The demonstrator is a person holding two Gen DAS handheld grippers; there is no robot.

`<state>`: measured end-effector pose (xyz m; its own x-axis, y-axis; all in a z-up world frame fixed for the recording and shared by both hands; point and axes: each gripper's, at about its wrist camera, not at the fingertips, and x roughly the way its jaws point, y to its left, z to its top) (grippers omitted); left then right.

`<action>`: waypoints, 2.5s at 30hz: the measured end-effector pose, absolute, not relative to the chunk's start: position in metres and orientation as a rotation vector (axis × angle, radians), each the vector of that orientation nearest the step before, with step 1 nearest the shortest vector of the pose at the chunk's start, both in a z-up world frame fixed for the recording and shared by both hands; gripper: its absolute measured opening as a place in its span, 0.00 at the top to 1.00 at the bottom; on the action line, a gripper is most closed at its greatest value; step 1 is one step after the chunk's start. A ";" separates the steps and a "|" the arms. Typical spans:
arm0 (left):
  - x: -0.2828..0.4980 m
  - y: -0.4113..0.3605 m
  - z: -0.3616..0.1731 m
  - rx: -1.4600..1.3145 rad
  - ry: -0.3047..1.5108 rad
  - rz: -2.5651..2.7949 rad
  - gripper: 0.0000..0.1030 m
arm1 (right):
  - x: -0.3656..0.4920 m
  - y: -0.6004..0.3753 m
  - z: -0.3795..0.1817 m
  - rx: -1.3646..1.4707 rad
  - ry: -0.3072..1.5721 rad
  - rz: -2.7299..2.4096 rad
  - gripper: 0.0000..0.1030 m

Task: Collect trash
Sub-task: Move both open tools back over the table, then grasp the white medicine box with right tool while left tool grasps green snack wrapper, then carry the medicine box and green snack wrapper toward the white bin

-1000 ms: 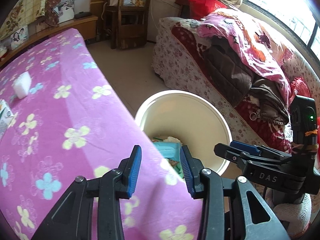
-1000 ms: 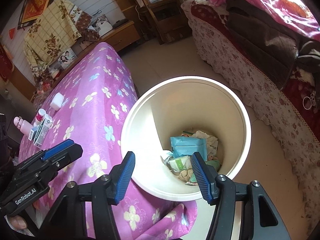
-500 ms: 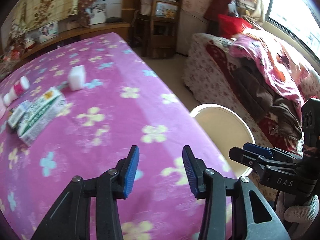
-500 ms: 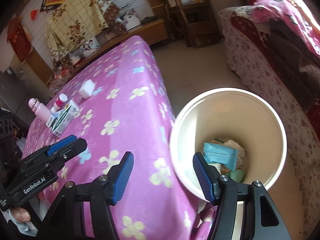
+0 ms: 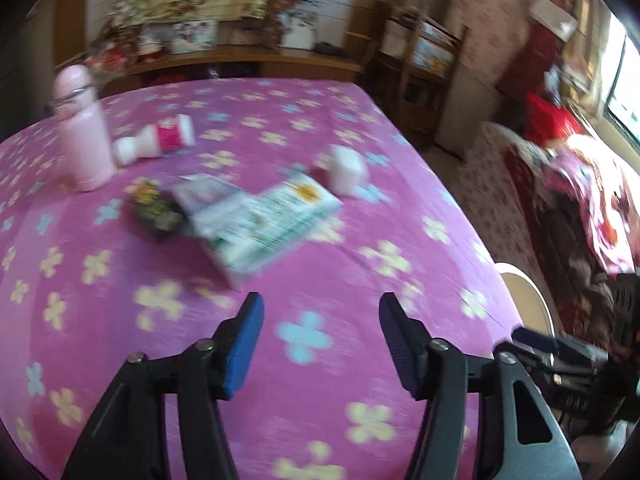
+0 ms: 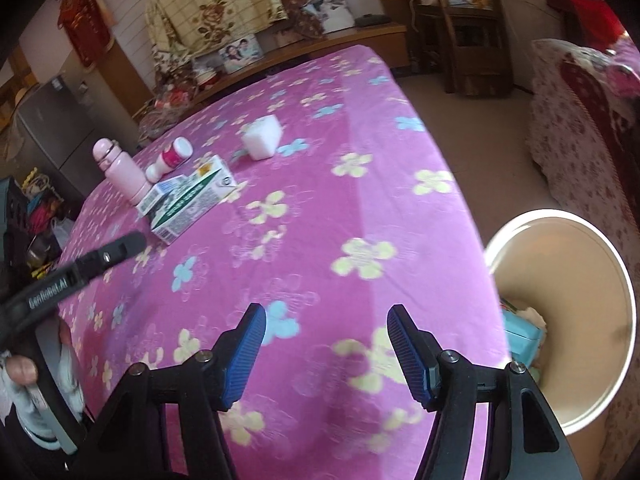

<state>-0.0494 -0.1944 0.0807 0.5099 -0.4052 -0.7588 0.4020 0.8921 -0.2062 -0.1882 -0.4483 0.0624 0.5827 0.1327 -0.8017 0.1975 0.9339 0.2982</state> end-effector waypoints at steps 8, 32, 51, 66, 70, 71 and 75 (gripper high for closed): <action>0.028 -0.125 0.076 -0.059 0.936 -0.254 0.41 | -0.147 -0.408 0.073 0.331 0.950 0.061 0.35; 0.109 -0.093 0.023 -0.112 1.114 -0.213 0.79 | -0.016 -0.312 0.110 0.181 0.942 0.276 0.29; 0.059 -0.059 0.019 -0.016 1.107 -0.231 0.56 | 0.082 -0.243 0.047 0.003 1.196 0.227 0.51; 0.017 -0.067 0.037 -0.044 1.049 -0.288 0.86 | -0.016 -0.273 0.096 0.127 0.986 0.290 0.51; -0.004 -0.079 0.044 -0.028 1.028 -0.313 0.87 | -0.048 -0.282 0.098 0.134 0.968 0.275 0.51; -0.009 -0.082 0.047 -0.025 1.024 -0.322 0.87 | -0.055 -0.286 0.098 0.145 0.967 0.274 0.51; -0.026 -0.092 0.055 -0.027 1.010 -0.360 0.87 | -0.081 -0.300 0.098 0.184 0.956 0.259 0.51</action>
